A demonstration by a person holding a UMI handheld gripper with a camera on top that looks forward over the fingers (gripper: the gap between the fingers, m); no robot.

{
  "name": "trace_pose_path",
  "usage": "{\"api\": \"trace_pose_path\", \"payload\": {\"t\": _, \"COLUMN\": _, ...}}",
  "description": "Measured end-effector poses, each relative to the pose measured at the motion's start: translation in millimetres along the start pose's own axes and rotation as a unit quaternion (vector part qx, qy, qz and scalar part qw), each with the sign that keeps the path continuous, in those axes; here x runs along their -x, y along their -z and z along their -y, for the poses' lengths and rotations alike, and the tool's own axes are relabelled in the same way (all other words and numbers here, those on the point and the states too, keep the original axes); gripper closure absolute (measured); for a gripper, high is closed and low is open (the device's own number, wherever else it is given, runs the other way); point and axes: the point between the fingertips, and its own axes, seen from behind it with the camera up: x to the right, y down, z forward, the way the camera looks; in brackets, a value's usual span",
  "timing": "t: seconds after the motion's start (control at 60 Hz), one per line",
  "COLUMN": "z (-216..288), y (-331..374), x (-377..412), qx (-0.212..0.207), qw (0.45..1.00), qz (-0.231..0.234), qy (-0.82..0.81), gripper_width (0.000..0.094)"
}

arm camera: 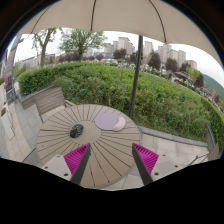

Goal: Arrange mouse

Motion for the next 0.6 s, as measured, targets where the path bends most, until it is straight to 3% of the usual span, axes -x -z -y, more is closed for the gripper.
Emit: {"api": "trace_pose_path", "payload": {"t": 0.6, "z": -15, "y": -42, "x": 138, "qx": 0.022, "qw": 0.998, "qz": 0.054, "qy": 0.021, "gripper_width": 0.0081}}
